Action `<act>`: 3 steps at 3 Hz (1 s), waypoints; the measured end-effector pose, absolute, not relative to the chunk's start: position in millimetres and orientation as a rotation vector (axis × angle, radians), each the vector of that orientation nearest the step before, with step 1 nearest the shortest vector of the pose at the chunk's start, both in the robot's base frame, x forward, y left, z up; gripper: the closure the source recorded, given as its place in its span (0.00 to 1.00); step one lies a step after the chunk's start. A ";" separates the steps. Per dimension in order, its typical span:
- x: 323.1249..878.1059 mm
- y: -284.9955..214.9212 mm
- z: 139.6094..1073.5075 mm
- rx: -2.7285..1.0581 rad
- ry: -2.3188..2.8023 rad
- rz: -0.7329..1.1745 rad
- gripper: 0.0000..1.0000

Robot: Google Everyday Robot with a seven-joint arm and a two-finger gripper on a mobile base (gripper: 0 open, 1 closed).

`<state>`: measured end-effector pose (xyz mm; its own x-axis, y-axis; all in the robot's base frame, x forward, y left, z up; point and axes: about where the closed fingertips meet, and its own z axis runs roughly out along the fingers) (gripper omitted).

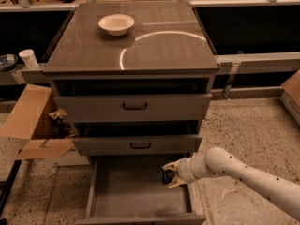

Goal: Pick rxbar blueberry from bottom drawer and place on counter

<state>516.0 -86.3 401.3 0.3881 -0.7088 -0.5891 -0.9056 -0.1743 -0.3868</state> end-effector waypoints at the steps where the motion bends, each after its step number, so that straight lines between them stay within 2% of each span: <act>1: 516.1 -86.3 401.4 -1.948 1.384 0.358 1.00; 2: 524.5 -83.1 436.1 -1.986 1.353 0.265 1.00; 3: 536.9 -76.5 537.7 -2.061 1.248 0.071 1.00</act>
Offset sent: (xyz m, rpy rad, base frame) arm 0.0278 0.0056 0.1077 -0.1429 -0.2014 0.0189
